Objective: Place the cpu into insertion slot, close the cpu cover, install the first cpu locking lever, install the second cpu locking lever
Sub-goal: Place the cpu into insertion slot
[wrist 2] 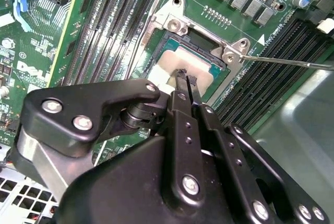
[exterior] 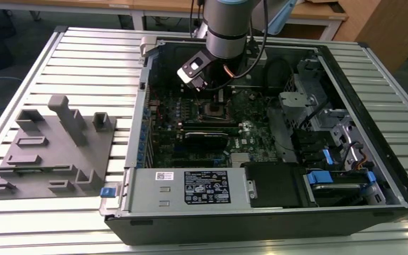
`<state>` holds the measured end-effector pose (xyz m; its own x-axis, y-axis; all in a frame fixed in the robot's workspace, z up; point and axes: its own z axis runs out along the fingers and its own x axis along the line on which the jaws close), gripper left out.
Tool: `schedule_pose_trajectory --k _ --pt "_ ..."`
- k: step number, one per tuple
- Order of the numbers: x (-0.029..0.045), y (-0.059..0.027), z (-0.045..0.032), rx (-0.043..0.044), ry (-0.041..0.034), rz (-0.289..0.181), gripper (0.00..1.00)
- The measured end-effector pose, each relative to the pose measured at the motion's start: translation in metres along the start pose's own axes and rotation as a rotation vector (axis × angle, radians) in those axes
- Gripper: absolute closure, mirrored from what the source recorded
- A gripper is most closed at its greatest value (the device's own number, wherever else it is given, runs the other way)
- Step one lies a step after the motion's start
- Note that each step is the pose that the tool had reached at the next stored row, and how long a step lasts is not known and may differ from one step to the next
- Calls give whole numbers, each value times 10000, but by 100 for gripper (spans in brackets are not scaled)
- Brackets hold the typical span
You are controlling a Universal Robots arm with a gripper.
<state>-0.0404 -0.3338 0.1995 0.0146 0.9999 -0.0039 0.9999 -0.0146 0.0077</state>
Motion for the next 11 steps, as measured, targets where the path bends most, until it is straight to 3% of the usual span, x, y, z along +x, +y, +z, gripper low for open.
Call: schedule_pose_trajectory --k 11 --pt "4 2 -14 -10 20 1 84"
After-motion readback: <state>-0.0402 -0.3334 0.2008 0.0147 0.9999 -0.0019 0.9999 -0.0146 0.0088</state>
